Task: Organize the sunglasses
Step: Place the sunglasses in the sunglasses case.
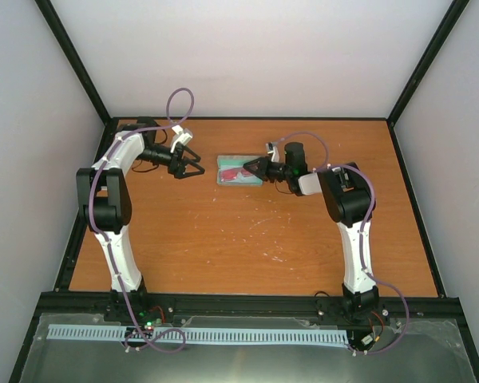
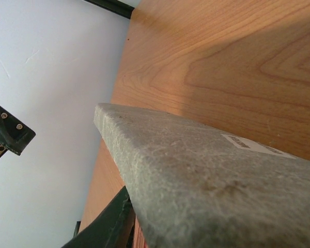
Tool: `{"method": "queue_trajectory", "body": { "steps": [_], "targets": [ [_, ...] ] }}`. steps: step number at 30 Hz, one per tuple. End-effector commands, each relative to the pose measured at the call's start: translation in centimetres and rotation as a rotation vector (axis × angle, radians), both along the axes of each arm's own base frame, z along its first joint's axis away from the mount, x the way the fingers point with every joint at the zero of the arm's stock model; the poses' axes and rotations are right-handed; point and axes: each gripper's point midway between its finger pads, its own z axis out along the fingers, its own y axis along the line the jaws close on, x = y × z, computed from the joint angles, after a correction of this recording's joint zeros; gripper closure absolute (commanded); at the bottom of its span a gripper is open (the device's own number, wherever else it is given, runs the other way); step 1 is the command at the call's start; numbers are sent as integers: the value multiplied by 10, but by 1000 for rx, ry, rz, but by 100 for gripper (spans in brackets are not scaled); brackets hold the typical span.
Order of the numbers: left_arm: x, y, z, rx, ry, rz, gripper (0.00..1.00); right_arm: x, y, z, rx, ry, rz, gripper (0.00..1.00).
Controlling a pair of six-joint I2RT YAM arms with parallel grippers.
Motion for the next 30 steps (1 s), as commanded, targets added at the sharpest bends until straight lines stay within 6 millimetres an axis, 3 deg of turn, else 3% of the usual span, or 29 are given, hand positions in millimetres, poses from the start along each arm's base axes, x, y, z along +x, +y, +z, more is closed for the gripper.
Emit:
{"method": "queue_trajectory", "body": {
  "steps": [1, 12, 23, 30],
  "targets": [
    [-1, 3, 21, -37, -72, 0, 0, -4, 5, -4, -13, 7, -6, 79],
    [-4, 2, 20, -40, -72, -4, 0, -11, -1, -8, -57, 22, -14, 70],
    [-2, 2, 22, -48, -79, -5, 0, -10, -5, -2, -77, 15, -17, 48],
    [-2, 2, 21, -55, -75, -6, 0, -9, -10, 2, -99, 5, -23, 41]
  ]
}}
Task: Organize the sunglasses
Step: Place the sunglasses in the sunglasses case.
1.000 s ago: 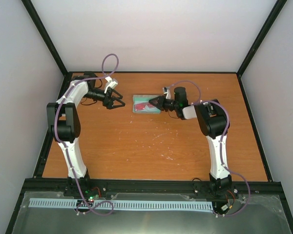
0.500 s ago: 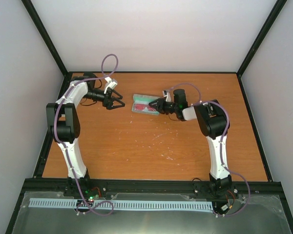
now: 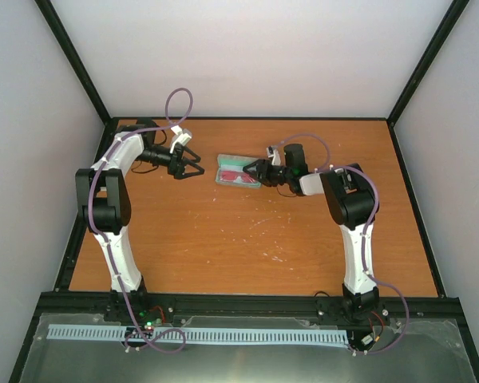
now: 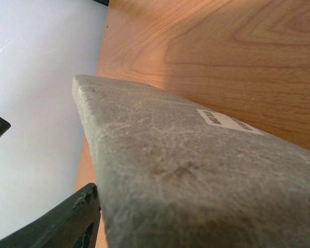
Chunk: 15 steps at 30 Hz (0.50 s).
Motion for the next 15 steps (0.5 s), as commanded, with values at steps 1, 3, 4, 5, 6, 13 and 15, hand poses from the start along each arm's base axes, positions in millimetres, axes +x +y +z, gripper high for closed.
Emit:
{"method": "queue_trajectory", "body": {
  "steps": [1, 3, 4, 5, 6, 13, 15],
  "targets": [
    [1, 2, 19, -34, -72, -4, 0, 3, -5, 15, -25, -41, -8, 39],
    [1, 2, 19, -34, -73, -5, 0, 4, -5, 17, -33, -51, -3, 35],
    [1, 2, 20, -34, -74, -5, 0, 3, -5, 18, -38, -54, -1, 33],
    [1, 2, 19, -34, -73, -5, 0, 4, -5, 19, -41, -56, -1, 7],
    [1, 2, 20, -35, -75, -5, 0, 3, -6, 19, -45, -56, 0, 1],
    [0, 2, 20, -37, -77, -8, 0, 3, -10, 25, -71, -64, -5, 0],
    [0, 2, 20, -36, -78, -9, 0, 2, -12, 25, -84, -61, -5, 0]
  ]
}}
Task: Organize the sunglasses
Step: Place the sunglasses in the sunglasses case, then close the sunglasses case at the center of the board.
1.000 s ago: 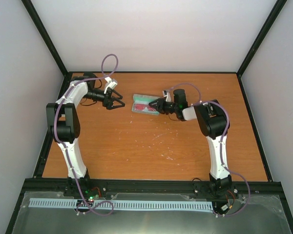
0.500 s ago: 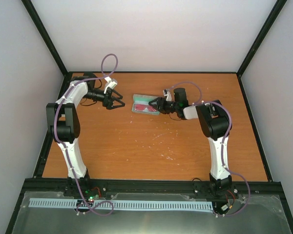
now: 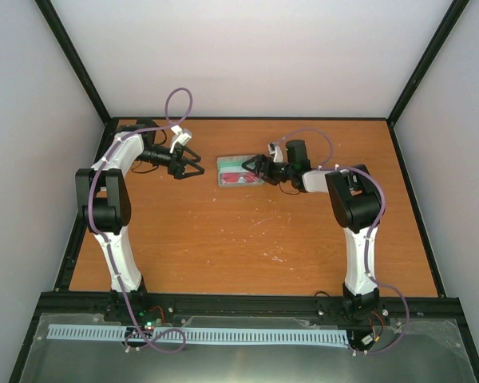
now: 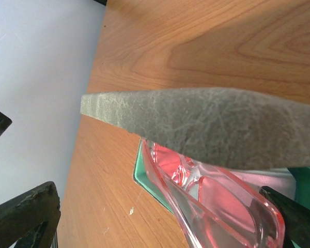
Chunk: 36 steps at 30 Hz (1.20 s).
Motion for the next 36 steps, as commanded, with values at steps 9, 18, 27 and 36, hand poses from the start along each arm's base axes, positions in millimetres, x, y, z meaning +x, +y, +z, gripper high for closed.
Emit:
{"method": "queue_trajectory", "body": {
  "steps": [9, 18, 27, 36],
  "targets": [
    [-1, 2, 19, -32, -76, -9, 0, 2, -10, 16, -102, -52, 1, 0],
    [-1, 3, 17, -22, -82, -11, 0, 8, -24, 33, -180, -102, -18, 0],
    [3, 3, 14, -16, -83, -8, 0, 4, -32, 62, -256, -186, 9, 0],
    [40, 11, 19, 72, -109, 87, 0, 35, -110, 125, -348, -337, -457, 0]
  ]
}}
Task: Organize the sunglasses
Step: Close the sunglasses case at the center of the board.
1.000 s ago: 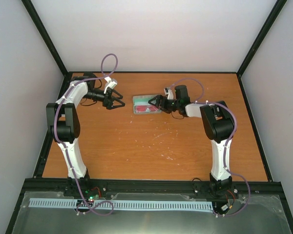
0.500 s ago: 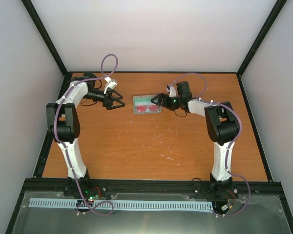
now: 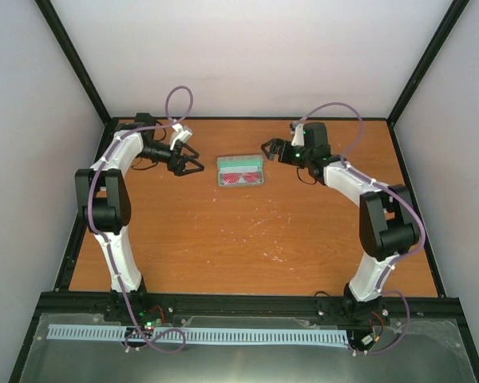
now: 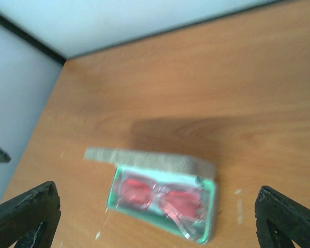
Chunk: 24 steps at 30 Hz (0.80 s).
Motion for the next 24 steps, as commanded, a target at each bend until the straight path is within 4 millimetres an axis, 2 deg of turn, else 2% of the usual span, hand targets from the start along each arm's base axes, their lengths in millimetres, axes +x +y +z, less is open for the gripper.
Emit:
{"method": "queue_trajectory", "body": {
  "steps": [1, 2, 4, 5, 7, 9, 11, 12, 14, 16, 18, 20, 24],
  "targets": [
    [35, 8, 26, 26, -100, 74, 0, 32, -56, 39, -24, -116, -320, 0],
    [39, 8, 27, 29, -103, 89, 0, 35, -67, 33, 3, -68, -373, 0],
    [48, 10, 30, 48, -123, 105, 0, 39, -81, 24, 129, -5, -355, 0],
    [53, 12, 28, 67, -132, 113, 0, 41, -83, 30, 233, -4, -332, 0],
    [64, 17, 21, 119, -156, 133, 2, 41, -97, 24, 240, -9, -358, 0],
    [76, 23, 11, 169, -179, 154, 7, 40, -102, 21, 9, -38, -373, 0],
    [88, 28, 3, 213, -200, 168, 14, 36, -109, 21, -334, -62, -398, 0],
    [94, 30, -2, 231, -203, 175, 23, 29, -107, 21, -488, -61, -429, 0],
    [106, 34, -7, 260, -228, 192, 42, 19, -130, 21, -617, -28, -561, 0],
    [117, 36, -10, 285, -258, 198, 56, 2, -150, 13, -585, 30, -677, 0],
    [129, 39, -14, 313, -301, 205, 59, -10, -156, 2, -474, 87, -696, 0],
    [139, 39, -19, 349, -350, 200, 61, -20, -145, -8, -345, 118, -630, 0],
    [156, 26, -35, 424, -445, 172, 69, -38, -133, -26, -283, 219, -592, 0]
  ]
}}
